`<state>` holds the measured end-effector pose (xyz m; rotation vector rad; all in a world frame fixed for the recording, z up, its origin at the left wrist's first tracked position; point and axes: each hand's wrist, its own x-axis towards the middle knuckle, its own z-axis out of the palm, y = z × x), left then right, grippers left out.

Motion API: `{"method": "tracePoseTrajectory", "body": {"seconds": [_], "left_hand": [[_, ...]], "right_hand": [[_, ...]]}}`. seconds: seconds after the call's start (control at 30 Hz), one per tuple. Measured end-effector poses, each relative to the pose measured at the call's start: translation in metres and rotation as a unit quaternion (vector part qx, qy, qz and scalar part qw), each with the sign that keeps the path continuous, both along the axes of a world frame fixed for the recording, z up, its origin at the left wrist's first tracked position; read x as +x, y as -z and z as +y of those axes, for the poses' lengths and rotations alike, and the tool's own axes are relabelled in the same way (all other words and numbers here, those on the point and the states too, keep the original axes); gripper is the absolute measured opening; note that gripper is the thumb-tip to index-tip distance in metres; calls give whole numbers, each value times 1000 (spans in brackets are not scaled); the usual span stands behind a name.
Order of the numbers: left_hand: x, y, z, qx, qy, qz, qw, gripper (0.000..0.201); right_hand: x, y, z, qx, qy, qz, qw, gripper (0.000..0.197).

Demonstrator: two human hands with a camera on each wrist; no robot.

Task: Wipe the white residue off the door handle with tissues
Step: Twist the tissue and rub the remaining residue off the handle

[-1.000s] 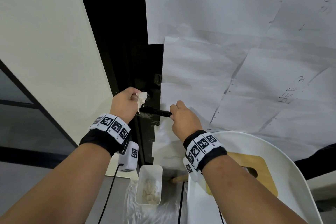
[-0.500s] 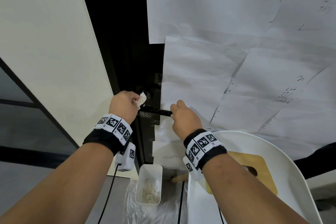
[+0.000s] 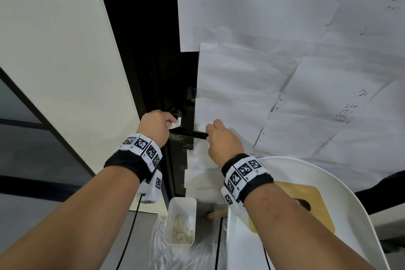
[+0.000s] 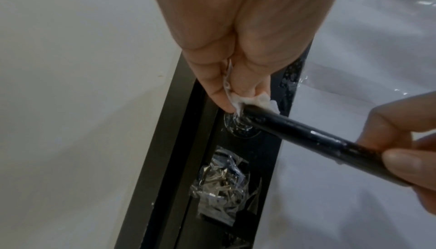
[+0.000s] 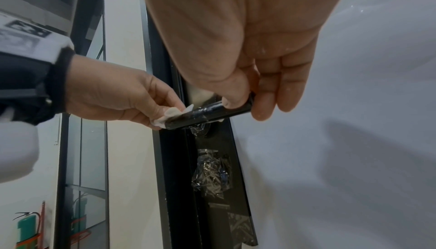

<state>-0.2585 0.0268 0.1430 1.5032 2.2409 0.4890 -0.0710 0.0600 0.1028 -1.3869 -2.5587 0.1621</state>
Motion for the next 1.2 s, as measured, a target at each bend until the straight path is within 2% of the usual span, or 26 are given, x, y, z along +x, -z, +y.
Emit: {"method": "tracePoseTrajectory", "body": {"seconds": [0.1, 0.17, 0.33, 0.47, 0.57, 0.7, 0.87, 0.97, 1.07, 1.2], "left_hand": [[-2, 3, -15, 66, 5, 24, 998, 32], [-3, 3, -22, 91, -1, 8, 996, 33], [-7, 10, -25, 188, -97, -60, 975, 36], [1, 13, -19, 153, -128, -140, 970, 33], [7, 21, -17, 137, -107, -112, 978, 32], [0, 24, -15, 136, -96, -71, 983, 29], [-12, 26, -12, 181, -125, -72, 973, 26], [-8, 28, -13, 215, -123, -99, 964, 27], [0, 28, -10, 202, -94, -51, 973, 28], [6, 26, -4, 157, -78, -62, 983, 33]], "right_hand": [[0, -1, 0, 0, -1, 2, 1000, 14], [1, -1, 0, 3, -3, 0, 1000, 18], [0, 1, 0, 4, -6, 2, 1000, 21], [0, 0, 1, 1, -7, -1, 1000, 18], [0, 0, 0, -1, -7, -2, 1000, 20], [0, 0, 1, -4, -6, -2, 1000, 13], [1, -1, 0, -6, -4, 3, 1000, 20], [1, -2, -1, -8, -5, 3, 1000, 15], [1, -1, -1, -8, -5, 1, 1000, 12], [0, -1, 0, -5, -3, 0, 1000, 13]]}}
